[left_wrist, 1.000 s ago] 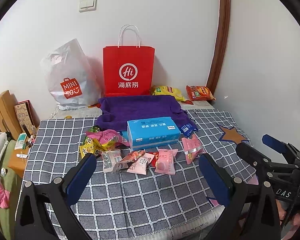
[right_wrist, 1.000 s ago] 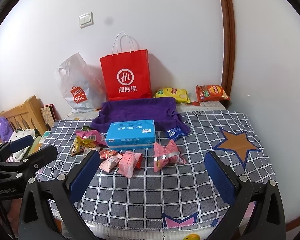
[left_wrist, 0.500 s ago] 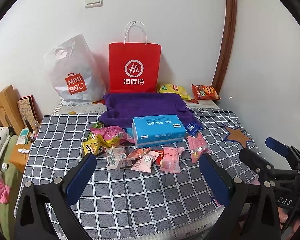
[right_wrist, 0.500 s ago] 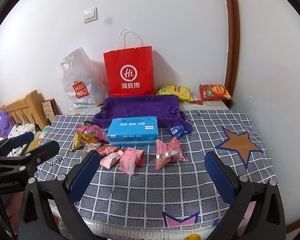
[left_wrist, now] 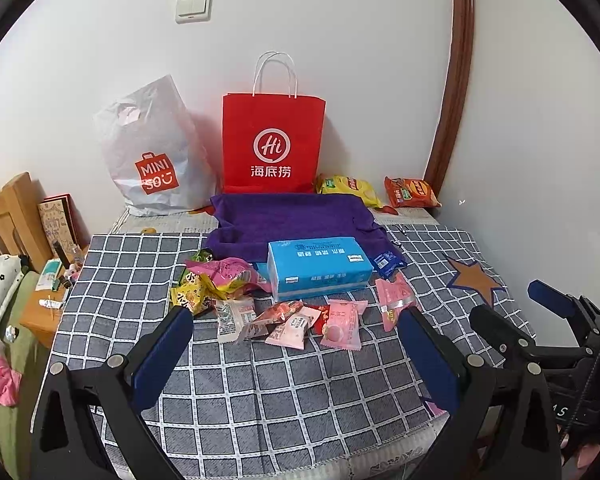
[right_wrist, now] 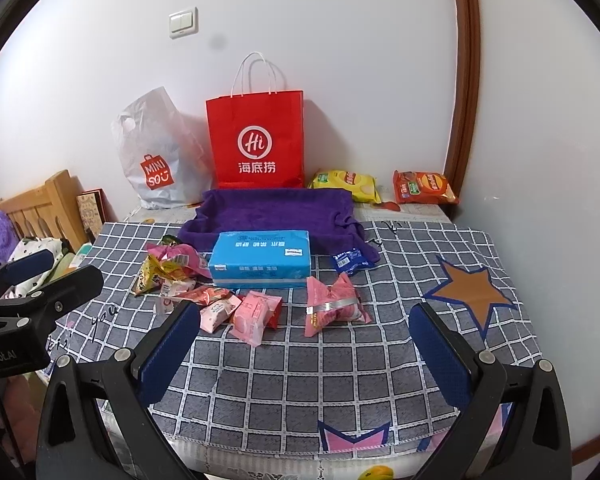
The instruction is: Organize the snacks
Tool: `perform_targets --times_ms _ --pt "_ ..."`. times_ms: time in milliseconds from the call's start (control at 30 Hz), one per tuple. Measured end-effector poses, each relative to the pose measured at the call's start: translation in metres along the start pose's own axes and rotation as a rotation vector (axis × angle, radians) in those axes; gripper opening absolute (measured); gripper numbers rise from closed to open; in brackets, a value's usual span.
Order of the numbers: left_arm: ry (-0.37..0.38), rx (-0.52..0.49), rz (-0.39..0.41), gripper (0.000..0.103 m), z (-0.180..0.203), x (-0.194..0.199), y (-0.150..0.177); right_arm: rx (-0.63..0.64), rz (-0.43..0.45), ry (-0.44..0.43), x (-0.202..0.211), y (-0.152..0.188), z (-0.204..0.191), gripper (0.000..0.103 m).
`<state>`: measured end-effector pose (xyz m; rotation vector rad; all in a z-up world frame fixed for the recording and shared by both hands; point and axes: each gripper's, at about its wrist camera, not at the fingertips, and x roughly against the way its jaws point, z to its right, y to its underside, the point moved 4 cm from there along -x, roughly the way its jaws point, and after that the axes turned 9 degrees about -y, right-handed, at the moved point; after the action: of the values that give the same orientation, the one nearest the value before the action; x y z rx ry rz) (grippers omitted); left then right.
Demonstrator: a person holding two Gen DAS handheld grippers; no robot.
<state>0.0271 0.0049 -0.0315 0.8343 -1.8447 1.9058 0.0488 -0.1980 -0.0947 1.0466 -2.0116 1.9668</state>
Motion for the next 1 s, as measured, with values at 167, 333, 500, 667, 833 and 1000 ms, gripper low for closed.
perform_targets --times_ms 167,333,500,667,833,1000 --pt "-0.002 0.000 -0.004 0.103 0.001 0.000 0.000 0.003 0.001 -0.002 0.000 0.000 -0.001 0.102" --pt "-0.004 0.005 0.013 0.103 0.001 0.000 -0.001 0.000 0.005 -0.013 0.000 0.001 -0.002 0.102" --pt "0.003 0.016 0.035 0.103 0.000 -0.001 -0.001 0.007 -0.013 -0.010 -0.002 0.003 -0.004 0.102" --pt "0.005 0.018 0.041 0.103 -0.001 -0.002 -0.001 0.017 -0.022 0.003 -0.005 0.003 -0.005 0.102" --pt "-0.004 0.021 0.038 0.103 -0.002 -0.007 -0.003 0.002 -0.022 0.013 -0.007 0.003 0.000 0.102" --pt "-0.004 0.033 0.023 0.103 -0.008 -0.016 -0.008 -0.036 -0.001 0.051 -0.008 -0.002 0.010 0.102"
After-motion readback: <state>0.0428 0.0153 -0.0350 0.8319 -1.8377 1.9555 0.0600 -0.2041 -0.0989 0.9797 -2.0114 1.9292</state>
